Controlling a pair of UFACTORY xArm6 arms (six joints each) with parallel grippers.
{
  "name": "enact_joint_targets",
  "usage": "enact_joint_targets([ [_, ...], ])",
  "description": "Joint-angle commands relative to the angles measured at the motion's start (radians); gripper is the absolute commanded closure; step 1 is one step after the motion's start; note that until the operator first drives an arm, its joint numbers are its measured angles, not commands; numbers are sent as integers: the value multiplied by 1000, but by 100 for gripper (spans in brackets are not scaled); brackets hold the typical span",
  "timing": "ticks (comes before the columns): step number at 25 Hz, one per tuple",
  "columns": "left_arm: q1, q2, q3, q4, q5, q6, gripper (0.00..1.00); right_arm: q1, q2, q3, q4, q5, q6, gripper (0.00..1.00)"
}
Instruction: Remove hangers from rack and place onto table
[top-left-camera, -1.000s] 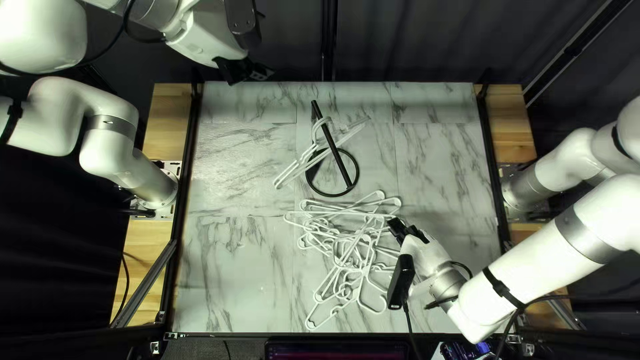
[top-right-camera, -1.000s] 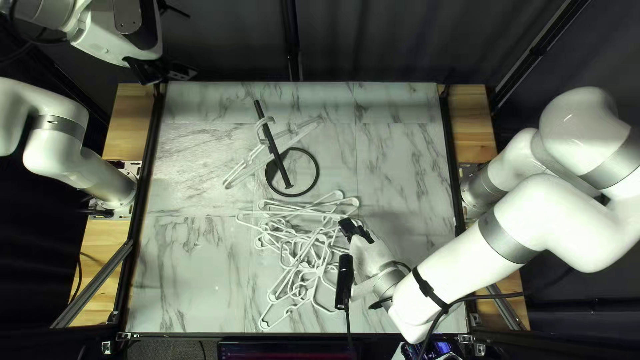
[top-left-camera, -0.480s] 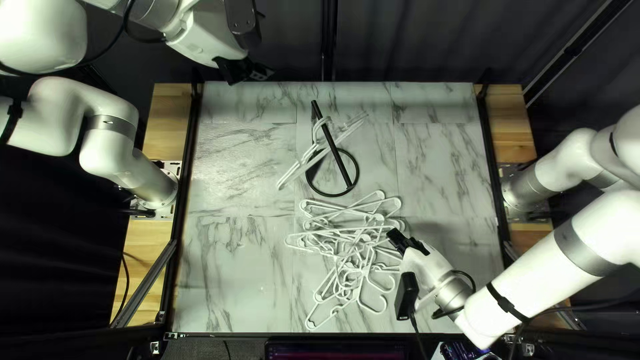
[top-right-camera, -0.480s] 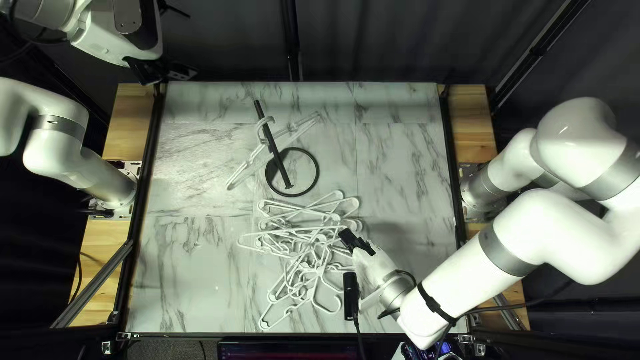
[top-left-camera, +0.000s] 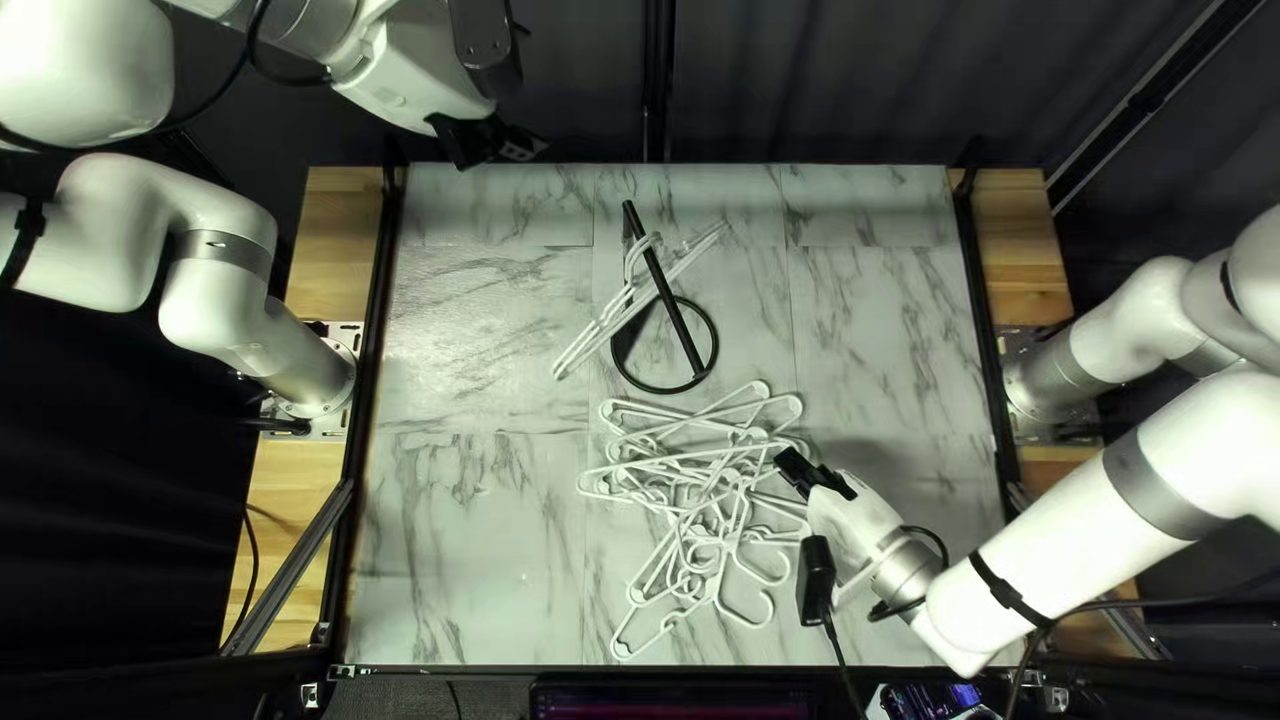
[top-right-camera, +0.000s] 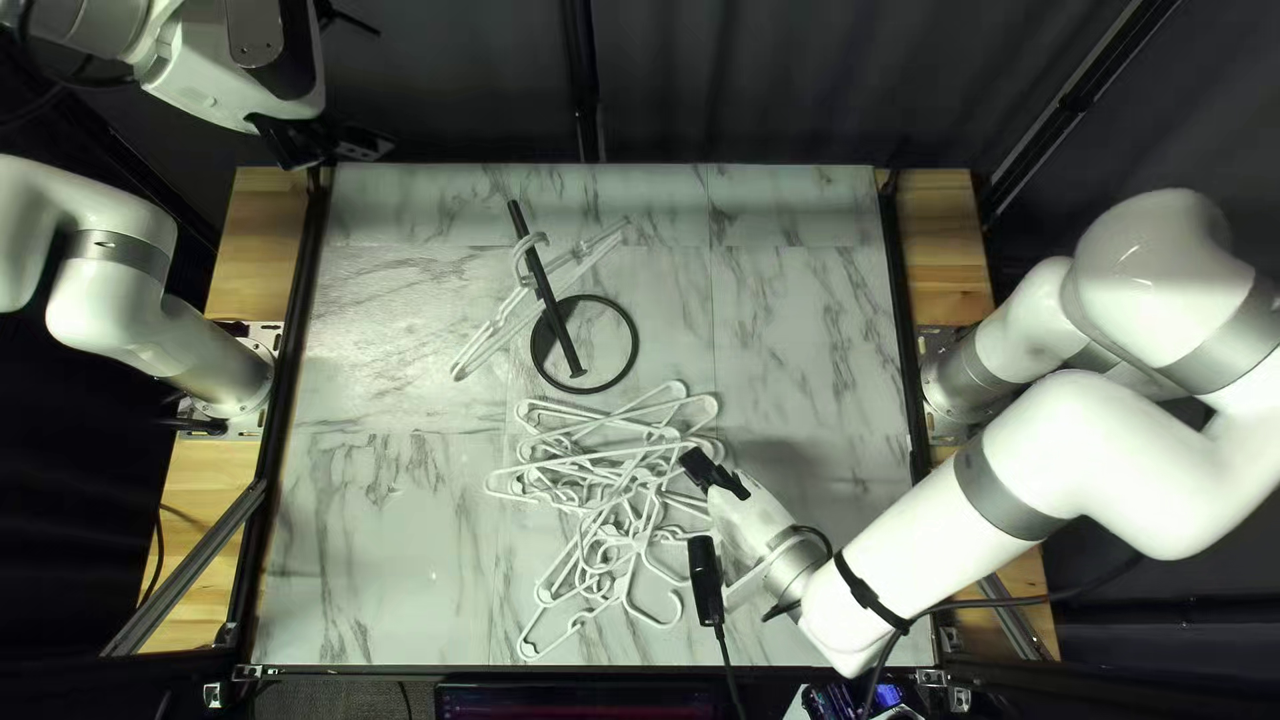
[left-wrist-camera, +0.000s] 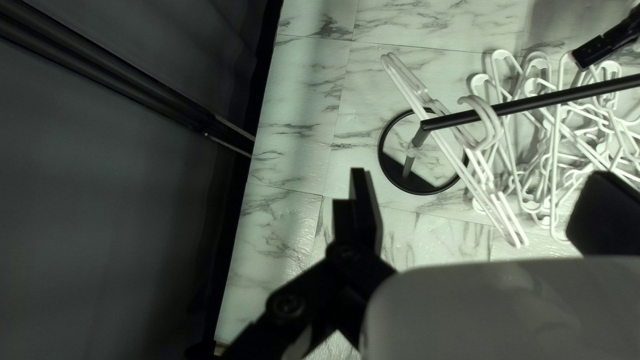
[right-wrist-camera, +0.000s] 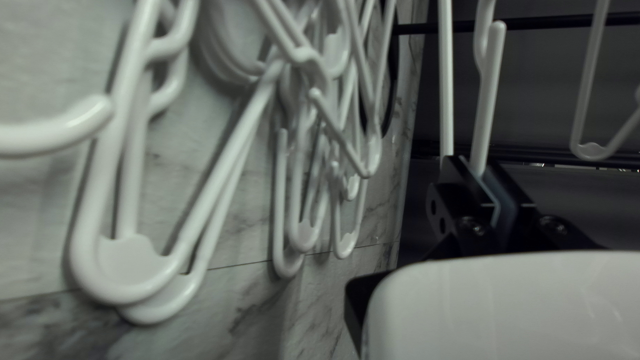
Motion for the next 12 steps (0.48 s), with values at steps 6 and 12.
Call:
enact_joint_targets([
  [6, 0, 0, 0, 0, 0, 0, 0, -23, -58, 30, 10, -80, -49, 0],
  [12, 0, 0, 0, 0, 0, 0, 0, -43, -180, 65, 73, -131, -113, 0],
])
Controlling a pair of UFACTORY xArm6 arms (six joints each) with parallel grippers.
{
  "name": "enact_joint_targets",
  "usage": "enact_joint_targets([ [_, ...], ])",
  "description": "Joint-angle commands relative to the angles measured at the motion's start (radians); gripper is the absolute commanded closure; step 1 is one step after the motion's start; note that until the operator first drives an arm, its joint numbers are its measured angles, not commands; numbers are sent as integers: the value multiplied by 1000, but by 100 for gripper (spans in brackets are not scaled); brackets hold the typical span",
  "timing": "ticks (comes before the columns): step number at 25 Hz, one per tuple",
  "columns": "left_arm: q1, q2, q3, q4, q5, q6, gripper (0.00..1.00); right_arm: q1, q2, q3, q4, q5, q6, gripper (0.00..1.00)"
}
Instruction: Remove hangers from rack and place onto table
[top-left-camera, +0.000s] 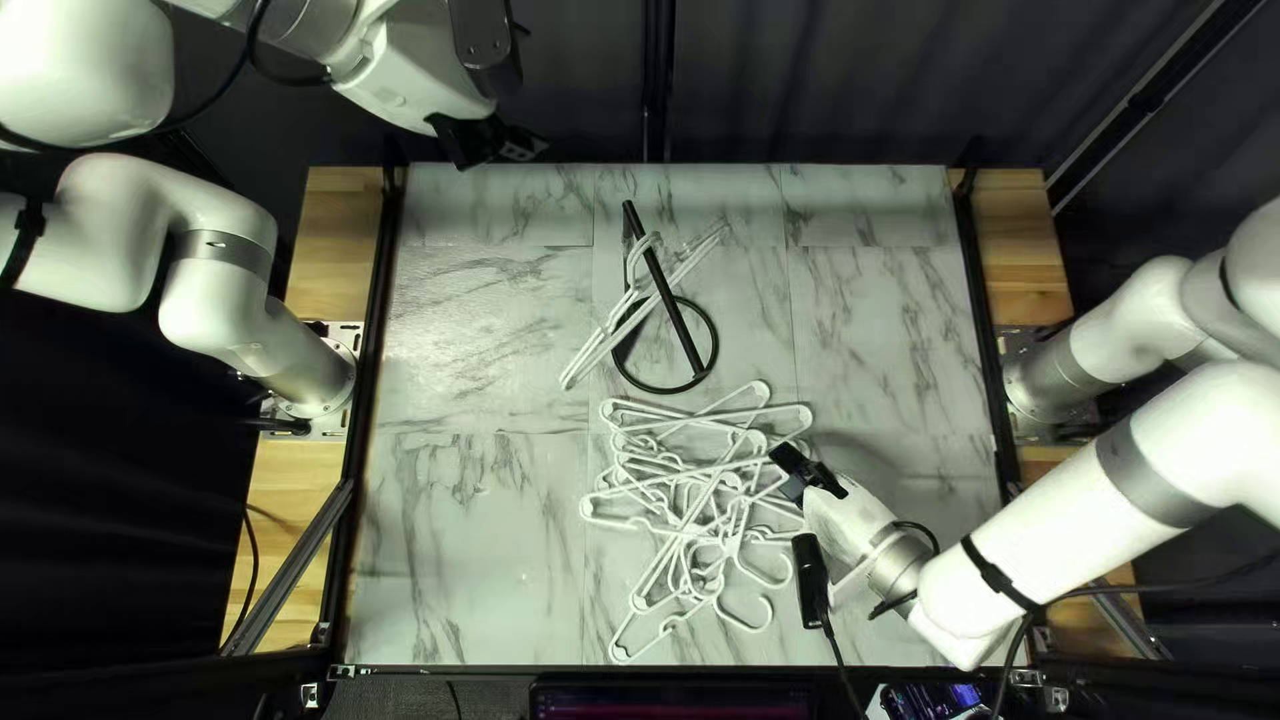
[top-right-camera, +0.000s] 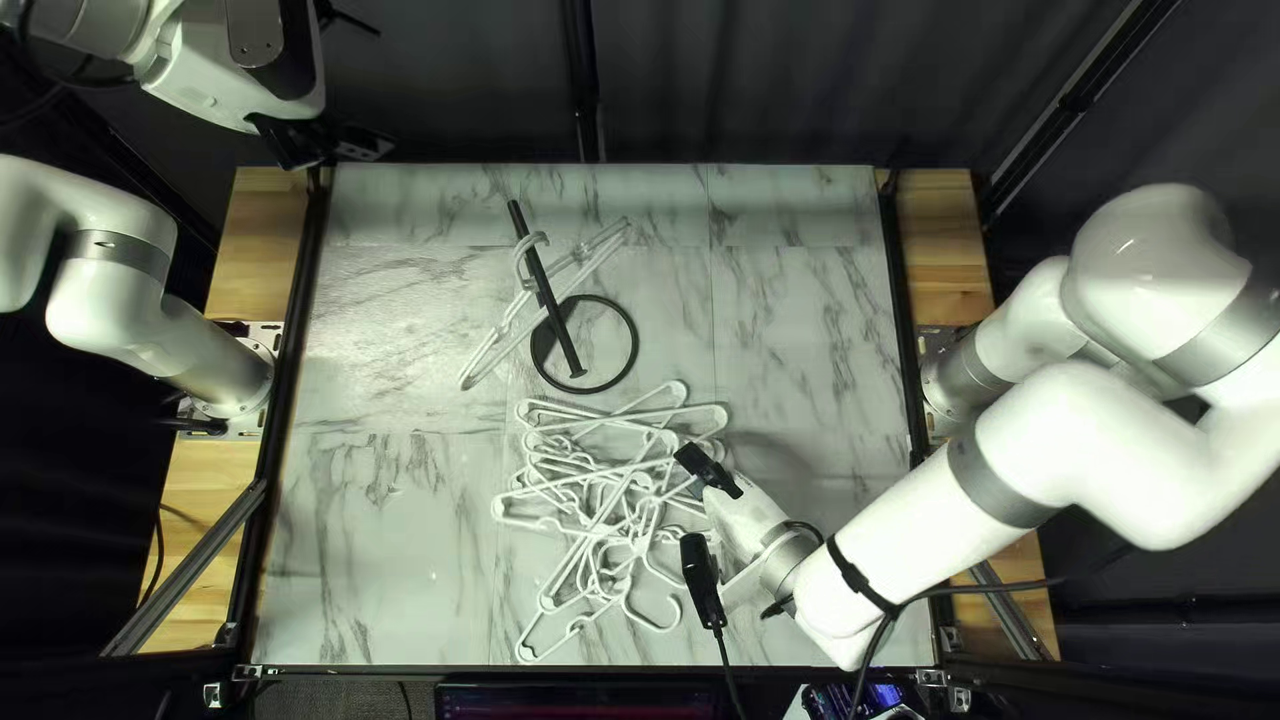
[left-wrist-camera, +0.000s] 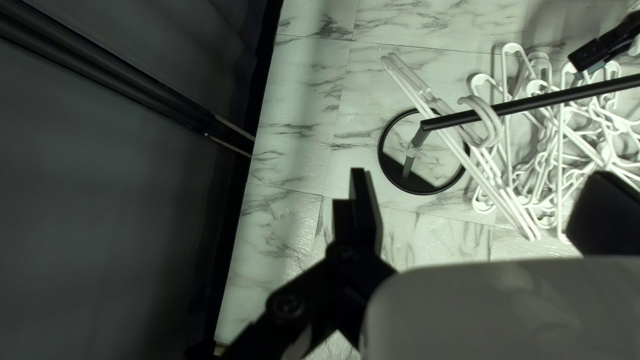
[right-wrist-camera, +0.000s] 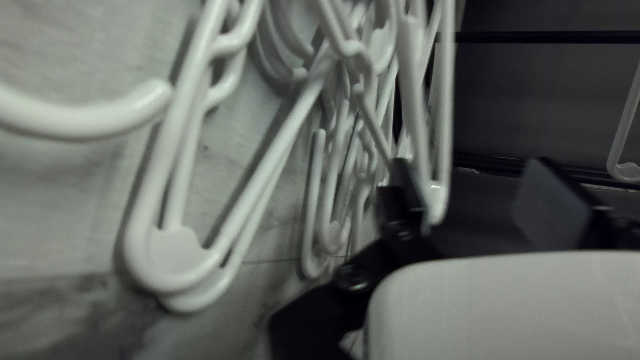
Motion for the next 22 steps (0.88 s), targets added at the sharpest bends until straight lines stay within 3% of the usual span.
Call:
enact_joint_targets([
  [1, 0, 0, 0, 0, 0, 0, 0, -28, -133, 65, 43, -90, -38, 0],
  [6, 0, 0, 0, 0, 0, 0, 0, -98, -366, 245, 11, -291, 22, 0],
  [10, 0, 0, 0, 0, 0, 0, 0, -156, -486, 328, -37, -388, 102, 0],
  [13, 0, 0, 0, 0, 0, 0, 0, -183, -673, 386, 21, -366, 65, 0],
  [18, 0, 0, 0, 0, 0, 0, 0, -181, -878, 371, 155, -235, -108, 0],
  [22, 0, 0, 0, 0, 0, 0, 0, -178, -881, 369, 157, -225, -107, 0],
])
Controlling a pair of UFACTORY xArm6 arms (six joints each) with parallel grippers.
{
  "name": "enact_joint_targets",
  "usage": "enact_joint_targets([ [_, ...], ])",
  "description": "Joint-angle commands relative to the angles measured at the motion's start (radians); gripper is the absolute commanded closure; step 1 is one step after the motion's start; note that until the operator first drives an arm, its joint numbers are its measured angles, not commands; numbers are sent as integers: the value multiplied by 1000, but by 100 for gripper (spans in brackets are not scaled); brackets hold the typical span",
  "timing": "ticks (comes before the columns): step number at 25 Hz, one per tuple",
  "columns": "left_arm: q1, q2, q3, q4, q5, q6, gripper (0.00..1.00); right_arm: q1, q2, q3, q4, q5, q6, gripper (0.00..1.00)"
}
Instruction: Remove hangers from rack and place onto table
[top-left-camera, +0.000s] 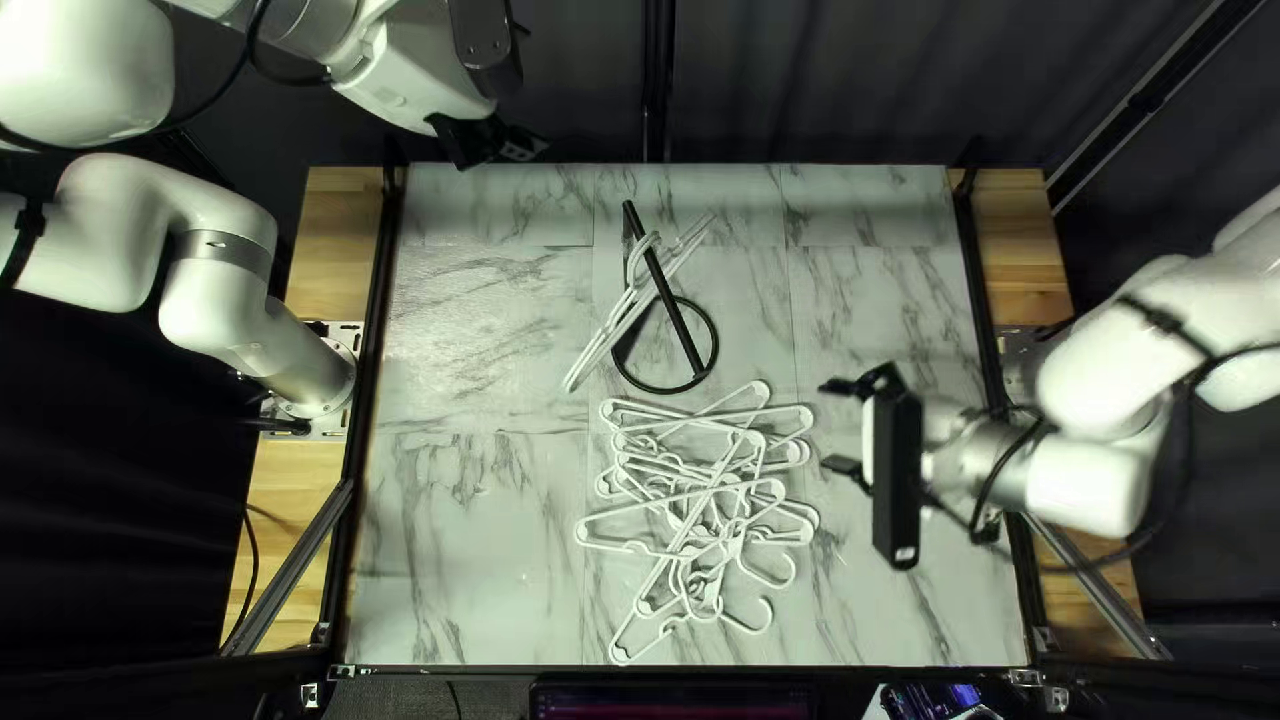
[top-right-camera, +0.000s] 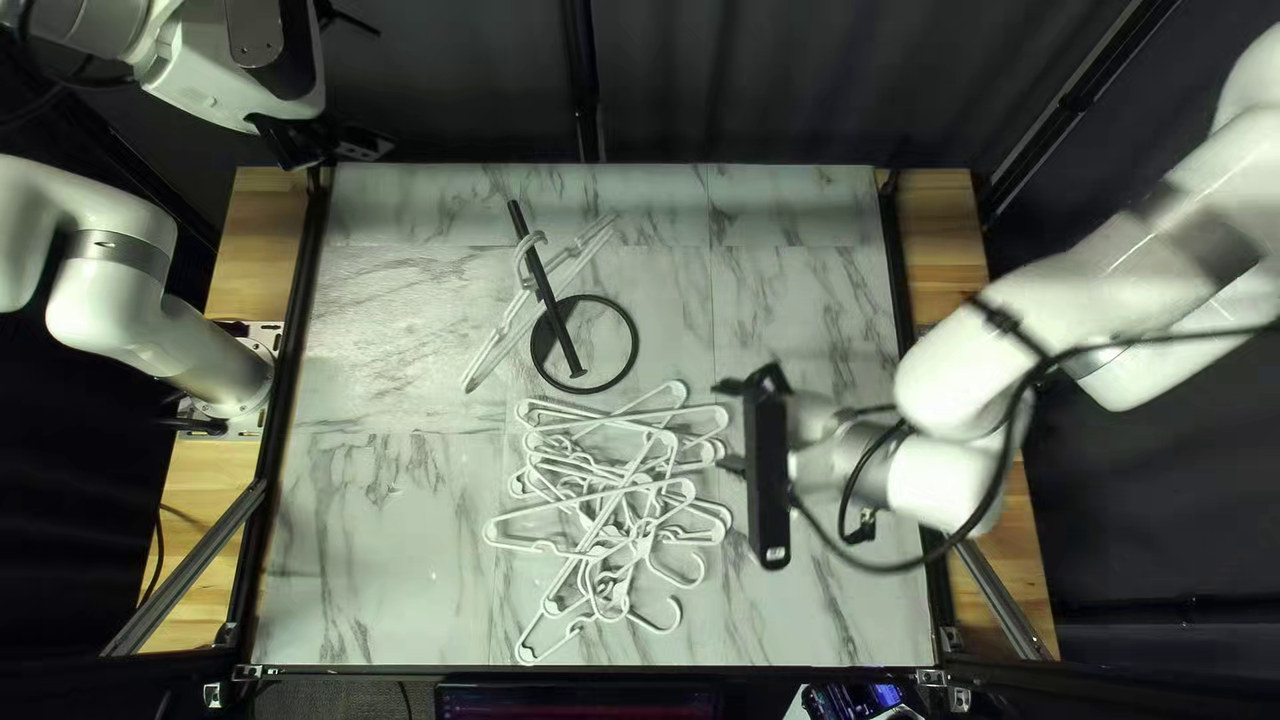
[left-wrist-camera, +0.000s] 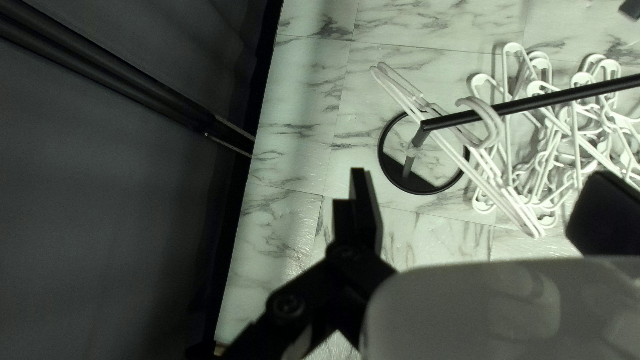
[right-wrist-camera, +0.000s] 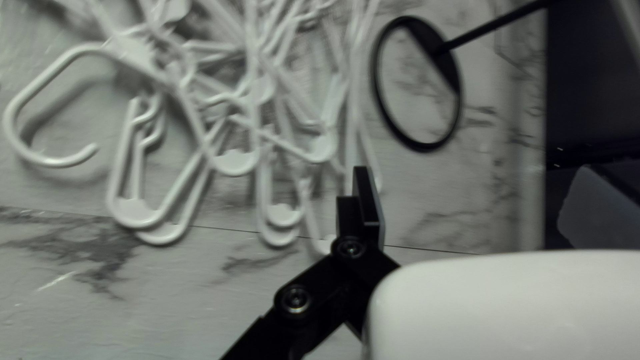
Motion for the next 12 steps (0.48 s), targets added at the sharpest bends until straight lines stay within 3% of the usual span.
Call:
enact_joint_targets([
  [1, 0, 0, 0, 0, 0, 0, 0, 3, -22, -3, 19, 25, -21, 0],
  [7, 0, 0, 0, 0, 0, 0, 0, 3, -22, -3, 19, 25, -21, 0],
  [8, 0, 0, 0, 0, 0, 0, 0, -2, -56, -4, 47, 34, -71, 0],
  [10, 0, 0, 0, 0, 0, 0, 0, -94, -193, -14, 207, 0, -328, 0],
  [12, 0, 0, 0, 0, 0, 0, 0, -231, -333, -49, 458, -6, -693, 0],
])
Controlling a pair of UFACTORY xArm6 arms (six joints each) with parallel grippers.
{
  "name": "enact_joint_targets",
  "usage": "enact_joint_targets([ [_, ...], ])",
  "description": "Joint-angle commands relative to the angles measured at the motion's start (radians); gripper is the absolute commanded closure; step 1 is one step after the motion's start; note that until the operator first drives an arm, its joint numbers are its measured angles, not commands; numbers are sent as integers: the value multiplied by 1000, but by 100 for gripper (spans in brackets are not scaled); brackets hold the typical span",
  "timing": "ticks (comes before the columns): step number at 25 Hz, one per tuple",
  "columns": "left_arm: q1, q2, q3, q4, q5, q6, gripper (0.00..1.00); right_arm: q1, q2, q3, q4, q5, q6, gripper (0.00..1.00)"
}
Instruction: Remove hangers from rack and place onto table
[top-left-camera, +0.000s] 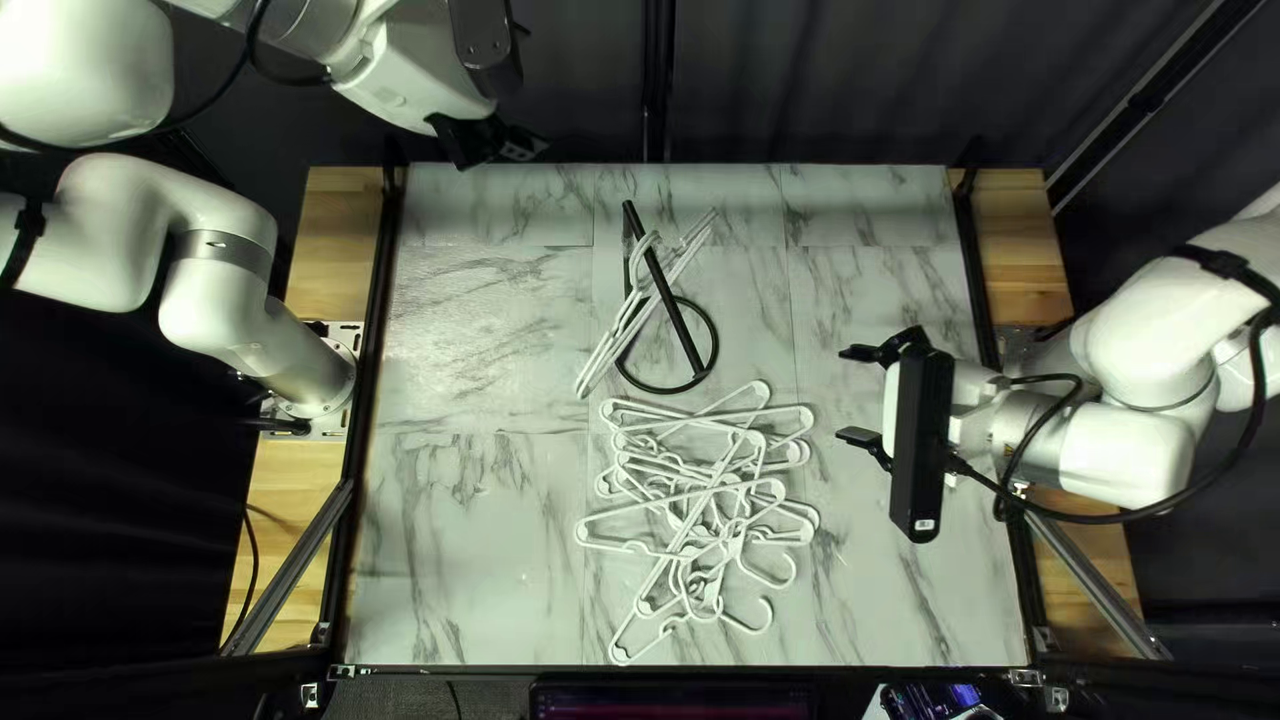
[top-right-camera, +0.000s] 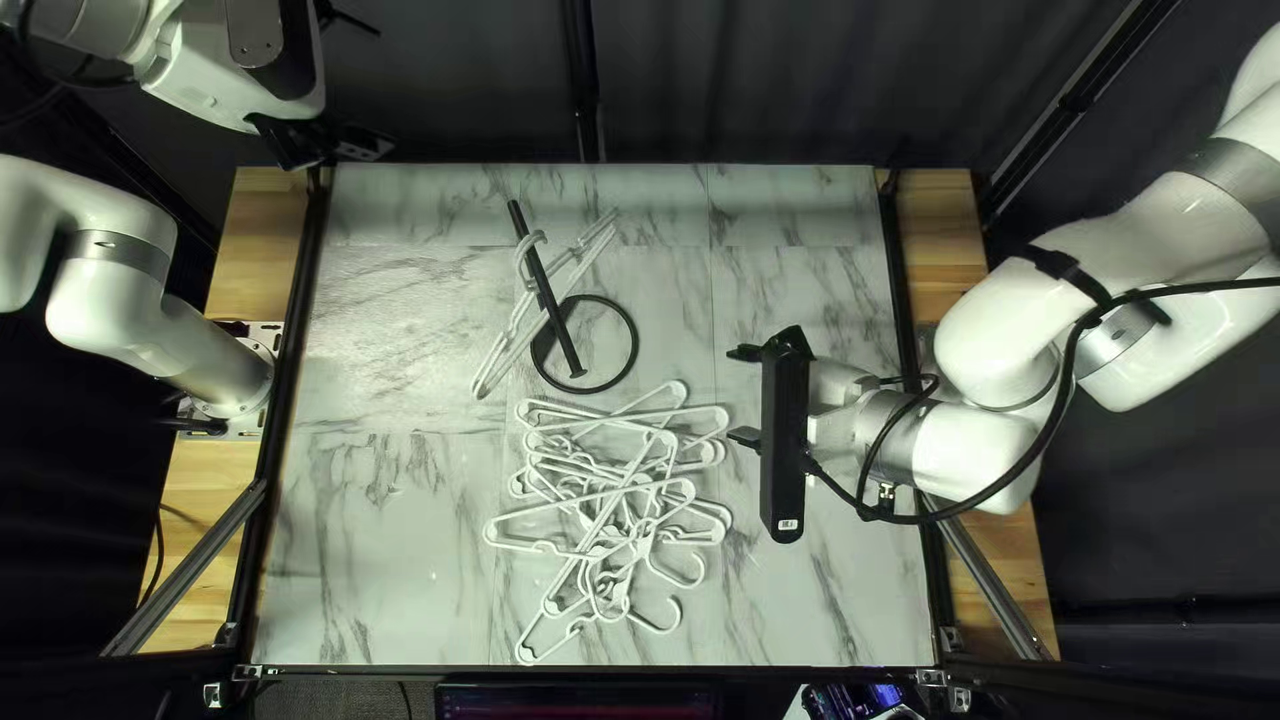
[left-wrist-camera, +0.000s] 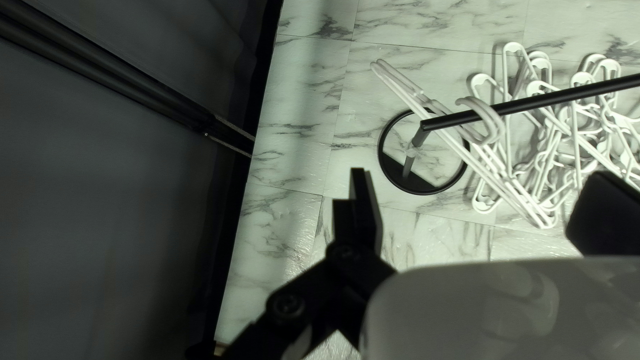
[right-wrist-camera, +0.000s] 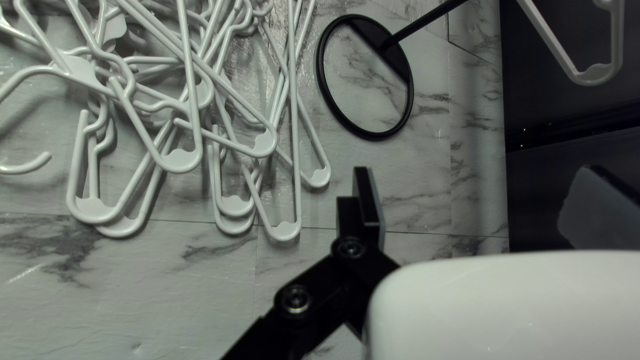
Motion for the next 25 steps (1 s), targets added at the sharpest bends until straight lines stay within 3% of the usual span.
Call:
enact_joint_targets([
  [1, 0, 0, 0, 0, 0, 0, 0, -249, -297, -55, 455, -16, -687, 0],
  [2, 0, 0, 0, 0, 0, 0, 0, -318, -343, -74, 569, 3, -840, 0],
  [5, 0, 0, 0, 0, 0, 0, 0, -481, -405, -115, 789, 63, -1140, 0],
  [9, 0, 0, 0, 0, 0, 0, 0, -650, -453, -186, 999, 169, -1389, 0],
  [20, 0, 0, 0, 0, 0, 0, 0, -630, -447, -195, 983, 170, -1375, 0],
  [23, 0, 0, 0, 0, 0, 0, 0, -536, -398, -246, 880, 165, -1227, 0],
  [25, 0, 0, 0, 0, 0, 0, 0, -446, -317, -317, 767, 186, -1057, 0],
])
